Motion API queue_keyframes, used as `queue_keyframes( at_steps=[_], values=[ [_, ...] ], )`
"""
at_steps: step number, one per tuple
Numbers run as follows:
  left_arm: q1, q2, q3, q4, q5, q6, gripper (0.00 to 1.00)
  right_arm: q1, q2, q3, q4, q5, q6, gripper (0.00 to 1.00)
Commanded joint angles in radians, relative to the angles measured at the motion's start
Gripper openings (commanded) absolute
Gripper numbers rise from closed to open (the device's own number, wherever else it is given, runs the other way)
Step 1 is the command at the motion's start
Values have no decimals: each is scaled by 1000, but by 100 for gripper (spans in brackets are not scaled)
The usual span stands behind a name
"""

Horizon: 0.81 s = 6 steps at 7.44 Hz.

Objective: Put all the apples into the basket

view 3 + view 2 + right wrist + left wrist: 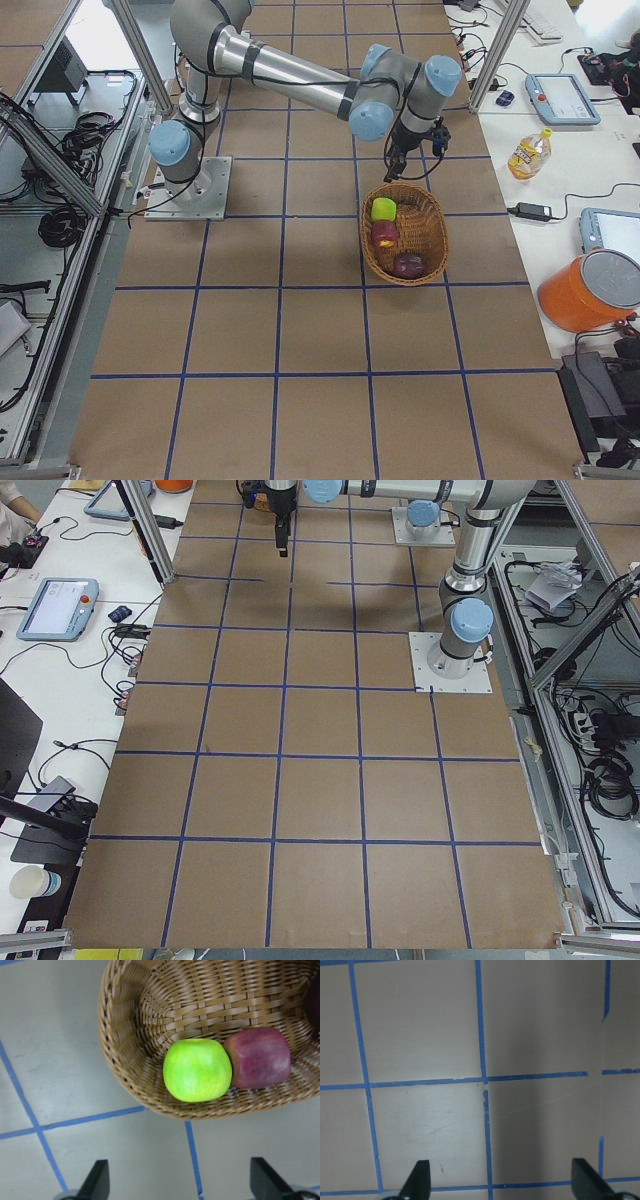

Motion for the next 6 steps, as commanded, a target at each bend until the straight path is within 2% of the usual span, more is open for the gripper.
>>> queue_keyframes(
  at_steps=[1, 2, 3, 6],
  values=[
    [0, 2, -1, 0, 0, 0, 100, 135, -99, 5, 50, -2, 188, 100],
    [0, 2, -1, 0, 0, 0, 100, 205, -166, 20, 65, 1, 206, 100],
    [0, 2, -1, 0, 0, 0, 100, 261, -240, 49, 108, 1, 300, 100],
    [0, 0, -1, 0, 2, 0, 100, 342, -342, 154, 113, 2, 321, 100]
  ],
)
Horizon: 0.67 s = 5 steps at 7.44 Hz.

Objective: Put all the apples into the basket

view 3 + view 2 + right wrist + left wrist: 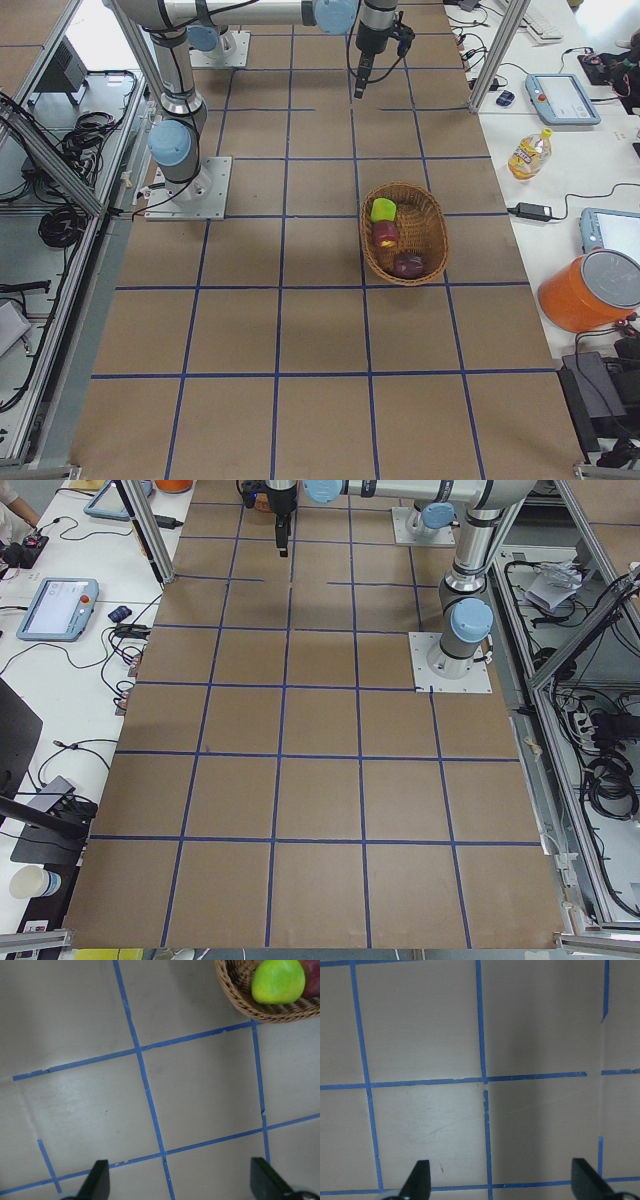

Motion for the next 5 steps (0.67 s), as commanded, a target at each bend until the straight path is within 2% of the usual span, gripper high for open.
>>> queue_keyframes(
  at_steps=[1, 2, 3, 5],
  values=[
    [0, 1, 1, 0, 0, 0, 100, 32, -78, 85, 6, 1, 6, 100],
    [0, 0, 1, 0, 0, 0, 100, 32, -116, 167, -26, 2, 6, 100],
    [0, 0, 1, 0, 0, 0, 100, 28, -154, 232, -110, 4, -10, 100],
    [0, 0, 1, 0, 0, 0, 100, 11, -156, 233, -118, -2, -101, 100]
  ],
)
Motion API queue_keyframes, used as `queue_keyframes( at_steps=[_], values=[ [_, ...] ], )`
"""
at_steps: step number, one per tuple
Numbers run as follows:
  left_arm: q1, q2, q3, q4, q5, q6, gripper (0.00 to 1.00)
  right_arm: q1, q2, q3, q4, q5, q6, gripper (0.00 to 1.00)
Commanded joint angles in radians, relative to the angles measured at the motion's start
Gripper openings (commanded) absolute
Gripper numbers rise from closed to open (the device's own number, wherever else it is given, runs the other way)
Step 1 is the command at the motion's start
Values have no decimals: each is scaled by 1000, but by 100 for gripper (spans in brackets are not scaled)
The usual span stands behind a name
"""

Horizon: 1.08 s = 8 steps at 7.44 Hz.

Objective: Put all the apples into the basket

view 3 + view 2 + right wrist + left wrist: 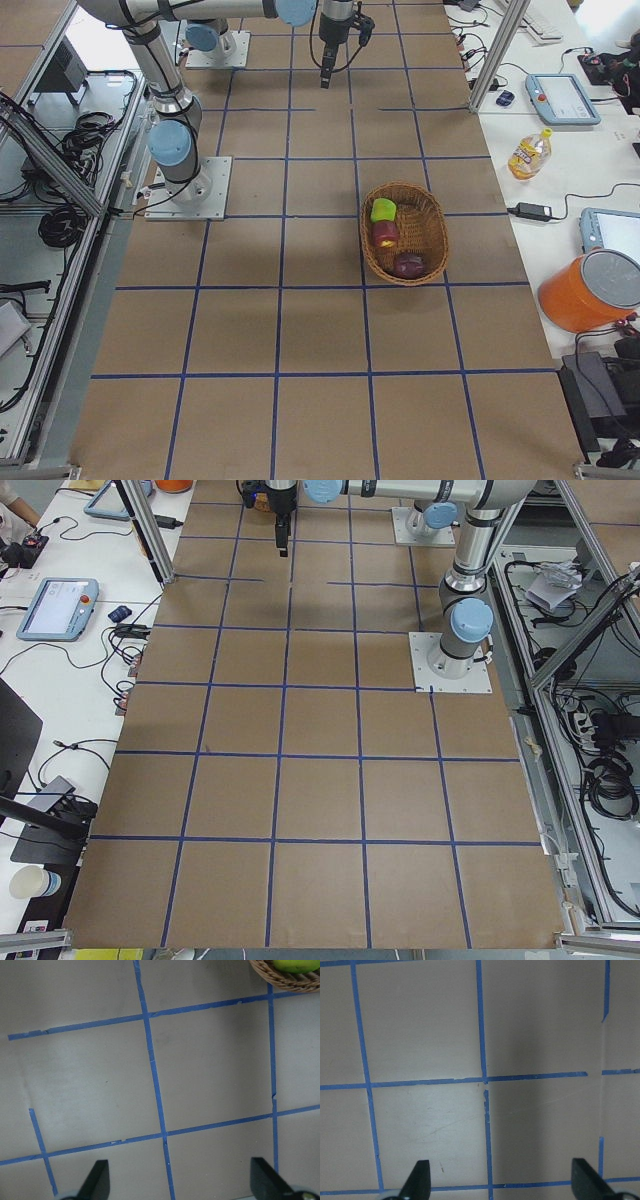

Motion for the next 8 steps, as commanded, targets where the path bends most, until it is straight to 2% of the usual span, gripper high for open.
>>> queue_keyframes(
  at_steps=[1, 2, 4, 8],
  values=[
    [0, 0, 0, 0, 0, 0, 100, -30, -8, 12, -15, 0, -98, 100],
    [0, 0, 0, 0, 0, 0, 100, -53, -12, 9, -11, 0, -116, 100],
    [0, 0, 2, 2, 0, 0, 100, -49, -17, -32, 79, 27, -103, 100],
    [0, 0, 2, 2, 0, 0, 100, -41, -23, -26, 74, 30, -71, 100]
  ],
)
